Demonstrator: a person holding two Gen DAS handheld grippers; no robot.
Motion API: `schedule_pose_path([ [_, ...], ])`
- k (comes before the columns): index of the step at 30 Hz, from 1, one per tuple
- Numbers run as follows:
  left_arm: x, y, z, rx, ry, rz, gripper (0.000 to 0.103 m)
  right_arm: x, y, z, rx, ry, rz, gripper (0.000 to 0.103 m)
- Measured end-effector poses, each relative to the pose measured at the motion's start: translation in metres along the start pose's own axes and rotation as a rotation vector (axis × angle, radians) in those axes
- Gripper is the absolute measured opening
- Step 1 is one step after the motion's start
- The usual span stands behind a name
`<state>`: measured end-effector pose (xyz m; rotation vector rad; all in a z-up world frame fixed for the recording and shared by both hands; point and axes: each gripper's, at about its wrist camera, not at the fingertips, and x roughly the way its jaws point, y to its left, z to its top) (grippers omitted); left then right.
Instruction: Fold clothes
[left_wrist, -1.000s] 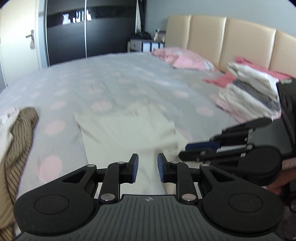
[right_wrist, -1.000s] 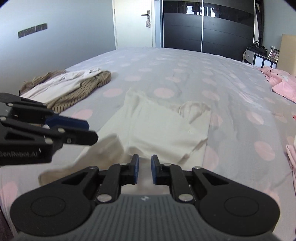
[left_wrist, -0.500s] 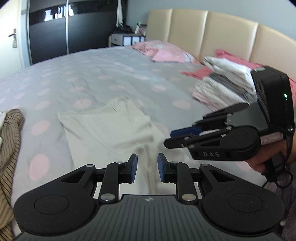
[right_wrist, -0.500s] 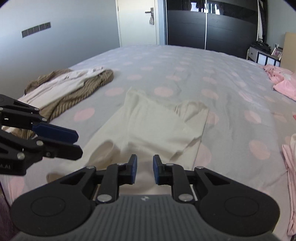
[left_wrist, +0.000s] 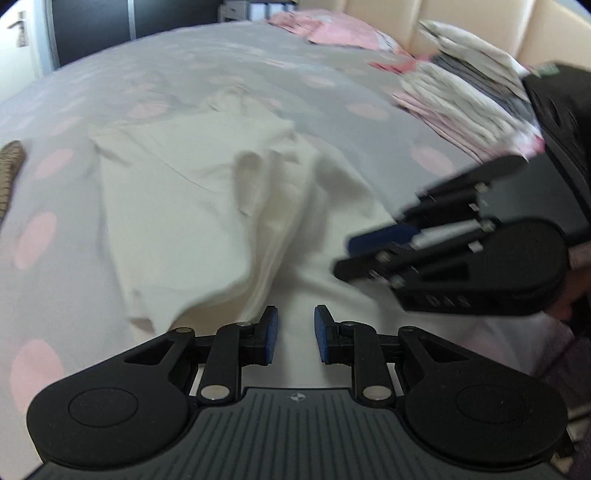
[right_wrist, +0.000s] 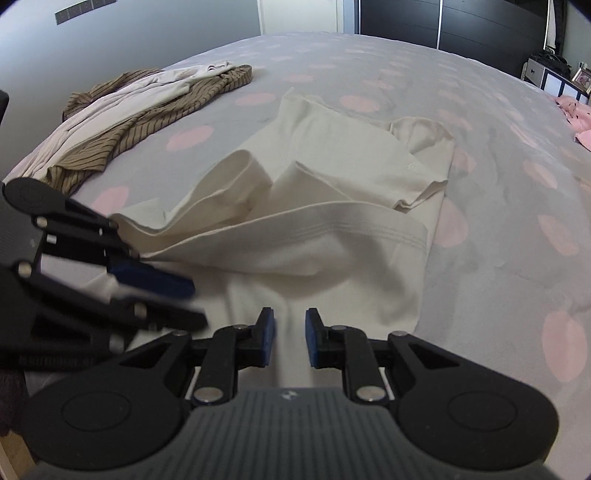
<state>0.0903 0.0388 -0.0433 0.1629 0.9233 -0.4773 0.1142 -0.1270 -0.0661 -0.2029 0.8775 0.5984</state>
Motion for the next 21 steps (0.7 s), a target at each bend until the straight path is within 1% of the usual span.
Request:
schedule_pose_path([
  [5, 0.005, 0.04, 0.021, -0.126, -0.076, 0.025, 0.02, 0.017, -0.012, 0.018, 0.031, -0.027, -0.019, 0.021],
  [8, 0.012, 0.052, 0.03, -0.133, -0.115, 0.061, 0.02, 0.025, -0.023, 0.033, 0.073, -0.05, -0.042, 0.021],
  [11, 0.022, 0.063, 0.039, -0.156, -0.124, 0.102, 0.02, 0.032, -0.036, 0.046, 0.115, -0.071, -0.064, 0.021],
  [14, 0.019, 0.077, 0.044, -0.189, -0.135, 0.131, 0.02, 0.031, -0.047, 0.056, 0.143, -0.09, -0.095, 0.021],
  [17, 0.009, 0.087, 0.045, -0.222, -0.139, 0.126, 0.022, 0.022, -0.059, 0.058, 0.178, -0.102, -0.095, 0.022],
  [21, -0.009, 0.087, 0.04, -0.234, -0.118, 0.071, 0.026, 0.007, -0.065, 0.05, 0.19, -0.092, -0.08, 0.023],
])
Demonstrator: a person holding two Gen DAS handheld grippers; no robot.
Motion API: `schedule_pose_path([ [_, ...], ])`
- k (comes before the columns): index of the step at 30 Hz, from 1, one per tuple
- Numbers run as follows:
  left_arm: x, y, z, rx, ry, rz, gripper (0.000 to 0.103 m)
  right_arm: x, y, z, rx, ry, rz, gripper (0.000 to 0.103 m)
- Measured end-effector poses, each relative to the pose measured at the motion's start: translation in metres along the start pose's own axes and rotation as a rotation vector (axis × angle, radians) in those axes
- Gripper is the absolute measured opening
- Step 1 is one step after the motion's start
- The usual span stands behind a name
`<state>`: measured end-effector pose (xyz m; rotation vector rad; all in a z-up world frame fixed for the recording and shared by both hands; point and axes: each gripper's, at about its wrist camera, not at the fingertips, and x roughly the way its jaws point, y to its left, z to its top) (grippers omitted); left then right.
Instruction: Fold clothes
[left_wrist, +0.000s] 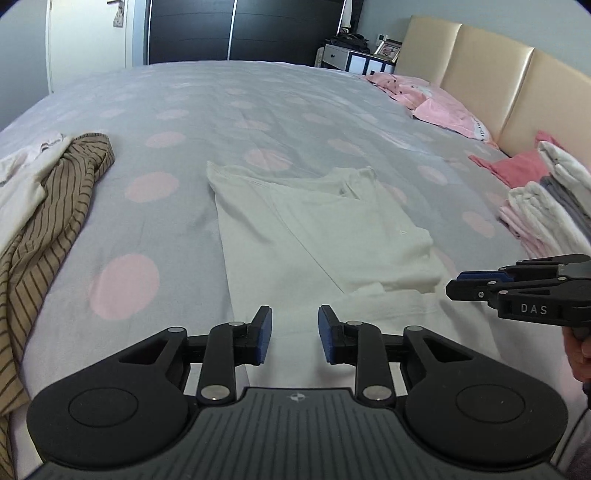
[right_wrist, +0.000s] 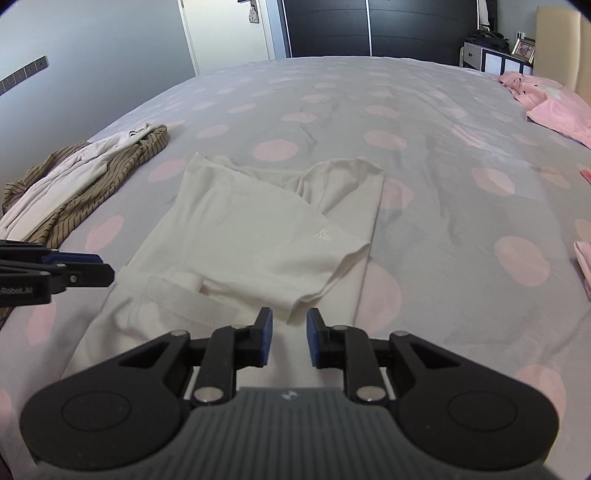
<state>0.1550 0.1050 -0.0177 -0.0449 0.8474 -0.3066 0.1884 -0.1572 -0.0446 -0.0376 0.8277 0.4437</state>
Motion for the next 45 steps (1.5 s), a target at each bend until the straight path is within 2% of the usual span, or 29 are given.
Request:
schedule_pose_path([
  [3, -0.018, -0.003, -0.009, 0.01, 0.023, -0.032, 0.028, -0.014, -0.002, -0.009, 0.007, 0.015, 0.021, 0.029],
  [8, -0.042, -0.003, -0.038, -0.021, 0.083, -0.075, 0.029, -0.041, 0.0, -0.032, 0.019, 0.056, 0.06, 0.029],
  [13, -0.052, 0.001, -0.074, -0.064, 0.155, -0.087, 0.029, -0.066, 0.002, -0.065, 0.041, 0.123, 0.09, 0.029],
  [18, -0.06, 0.005, -0.096, -0.128, 0.17, -0.106, 0.029, -0.08, 0.01, -0.094, 0.039, 0.164, 0.115, 0.029],
  [27, -0.067, -0.013, -0.109, -0.07, 0.173, -0.124, 0.027, -0.088, 0.013, -0.115, 0.102, 0.209, 0.114, 0.029],
  [30, -0.065, -0.01, -0.111, -0.074, 0.172, -0.132, 0.027, -0.085, 0.008, -0.115, 0.134, 0.224, 0.137, 0.029],
  [35, -0.062, -0.013, -0.104, -0.035, 0.108, -0.138, 0.027, -0.078, 0.002, -0.106, 0.176, 0.168, 0.191, 0.029],
  [38, -0.056, -0.018, -0.101, -0.001, 0.105, -0.156, 0.027, -0.066, -0.008, -0.106, 0.243, 0.202, 0.209, 0.029],
  [41, -0.055, -0.024, -0.103, 0.042, 0.117, -0.153, 0.027, -0.066, -0.018, -0.11, 0.317, 0.203, 0.277, 0.029],
  [42, -0.055, -0.023, -0.104, 0.04, 0.129, -0.146, 0.027, -0.067, -0.02, -0.11, 0.333, 0.206, 0.292, 0.029],
  [45, -0.049, -0.008, -0.105, -0.055, 0.173, -0.15, 0.027, -0.065, -0.023, -0.112, 0.353, 0.248, 0.296, 0.027],
])
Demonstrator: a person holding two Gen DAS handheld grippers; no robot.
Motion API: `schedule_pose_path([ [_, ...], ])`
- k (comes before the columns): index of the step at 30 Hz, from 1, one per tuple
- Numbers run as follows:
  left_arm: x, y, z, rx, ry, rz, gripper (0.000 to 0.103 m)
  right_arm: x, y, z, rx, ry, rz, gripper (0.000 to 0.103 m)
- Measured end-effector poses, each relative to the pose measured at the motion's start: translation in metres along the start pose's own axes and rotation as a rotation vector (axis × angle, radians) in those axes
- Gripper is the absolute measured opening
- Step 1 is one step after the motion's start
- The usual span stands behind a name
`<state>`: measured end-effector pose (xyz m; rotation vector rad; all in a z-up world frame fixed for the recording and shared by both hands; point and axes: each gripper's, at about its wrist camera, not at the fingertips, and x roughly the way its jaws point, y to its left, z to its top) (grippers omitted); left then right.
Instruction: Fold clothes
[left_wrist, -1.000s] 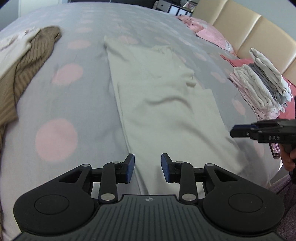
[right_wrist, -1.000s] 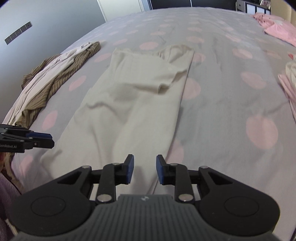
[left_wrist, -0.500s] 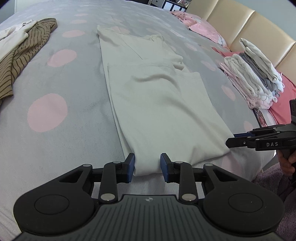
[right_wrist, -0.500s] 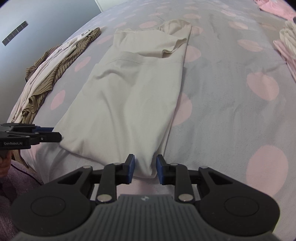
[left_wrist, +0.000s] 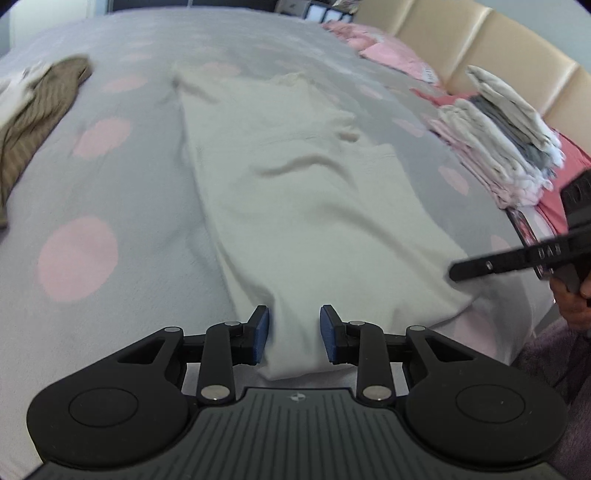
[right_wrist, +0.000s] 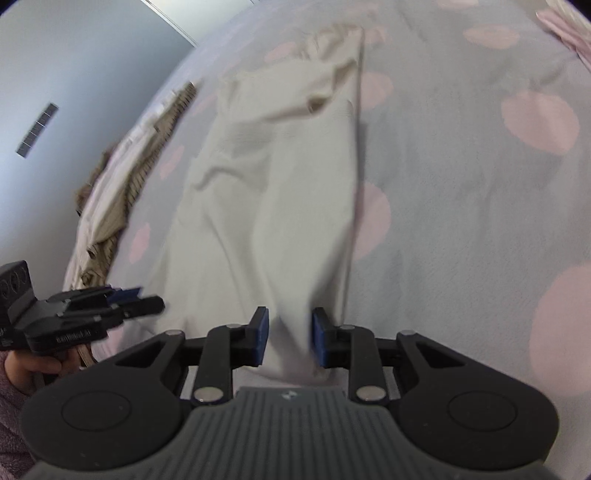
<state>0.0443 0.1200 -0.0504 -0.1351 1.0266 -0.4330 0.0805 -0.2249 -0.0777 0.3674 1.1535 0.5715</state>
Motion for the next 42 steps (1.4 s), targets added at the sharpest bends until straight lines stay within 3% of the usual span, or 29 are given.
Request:
schedule_pose_path([
  [4, 0.0, 0.016, 0.001, -0.098, 0.017, -0.051, 0.027, -0.001, -0.001, 0.0, 0.003, 0.017, 0.003, 0.027],
  [10, 0.01, 0.018, 0.008, -0.123, 0.004, -0.097, 0.023, 0.005, -0.005, 0.009, 0.017, -0.003, 0.022, 0.026],
  [12, 0.012, 0.022, 0.007, -0.146, 0.014, -0.105, 0.022, 0.008, -0.011, 0.012, 0.048, -0.005, 0.037, 0.012],
  [15, 0.008, 0.03, 0.008, -0.198, 0.014, -0.137, 0.006, 0.002, -0.015, 0.014, 0.079, -0.012, 0.072, 0.003],
  [20, -0.01, 0.039, 0.008, -0.26, -0.008, -0.252, 0.002, -0.017, -0.016, 0.019, 0.094, -0.015, 0.137, 0.003],
  [25, -0.024, 0.045, 0.003, -0.293, 0.022, -0.324, 0.002, -0.029, -0.017, 0.015, 0.084, 0.042, 0.19, 0.003],
  [32, -0.007, 0.045, -0.016, -0.296, 0.167, -0.282, 0.002, -0.008, -0.027, -0.006, 0.089, 0.175, 0.138, 0.003],
  [37, 0.001, 0.042, -0.019, -0.246, 0.206, -0.225, 0.002, 0.001, -0.033, -0.012, 0.105, 0.185, 0.117, 0.002],
  [42, -0.003, 0.046, -0.021, -0.245, 0.206, -0.224, 0.003, -0.004, -0.032, -0.01, 0.091, 0.178, 0.08, 0.004],
])
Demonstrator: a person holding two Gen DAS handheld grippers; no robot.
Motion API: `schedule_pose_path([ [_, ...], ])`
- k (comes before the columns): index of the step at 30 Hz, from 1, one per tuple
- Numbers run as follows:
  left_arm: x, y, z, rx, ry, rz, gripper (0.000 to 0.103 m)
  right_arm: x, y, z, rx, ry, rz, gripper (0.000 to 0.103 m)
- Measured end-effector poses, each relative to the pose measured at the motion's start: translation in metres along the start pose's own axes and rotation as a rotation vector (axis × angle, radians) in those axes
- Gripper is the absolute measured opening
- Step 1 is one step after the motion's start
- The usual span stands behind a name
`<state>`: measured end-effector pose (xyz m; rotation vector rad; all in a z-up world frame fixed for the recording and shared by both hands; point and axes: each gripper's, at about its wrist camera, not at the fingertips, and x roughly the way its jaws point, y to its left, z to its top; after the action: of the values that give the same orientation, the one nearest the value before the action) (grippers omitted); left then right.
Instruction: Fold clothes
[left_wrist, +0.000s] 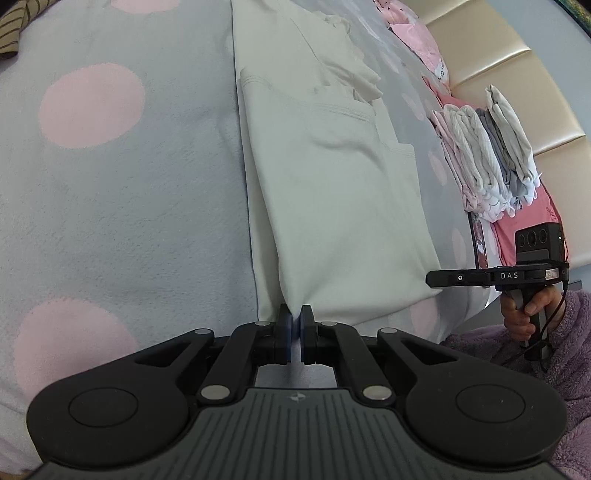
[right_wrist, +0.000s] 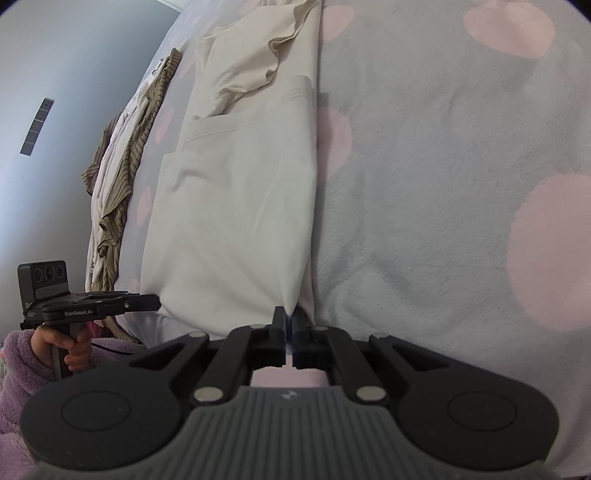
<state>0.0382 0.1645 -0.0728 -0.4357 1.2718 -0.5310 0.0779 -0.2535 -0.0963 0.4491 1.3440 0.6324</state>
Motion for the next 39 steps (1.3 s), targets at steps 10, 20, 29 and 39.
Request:
schedule_pose_path([
  [10, -0.038, -0.04, -0.008, 0.213, -0.174, 0.225, 0.021, -0.029, 0.049, -0.012, -0.32, -0.153, -0.29, 0.016],
  [20, -0.024, -0.092, 0.009, 0.437, -0.211, 0.267, 0.03, -0.01, 0.089, -0.006, -0.462, -0.161, -0.297, 0.036],
  [29, -0.021, -0.073, 0.1, 0.415, -0.211, 0.321, 0.048, -0.011, 0.085, 0.07, -0.441, -0.167, -0.359, 0.049],
  [39, 0.014, -0.027, 0.204, 0.291, -0.303, 0.298, 0.053, 0.002, 0.056, 0.19, -0.374, -0.26, -0.314, 0.054],
])
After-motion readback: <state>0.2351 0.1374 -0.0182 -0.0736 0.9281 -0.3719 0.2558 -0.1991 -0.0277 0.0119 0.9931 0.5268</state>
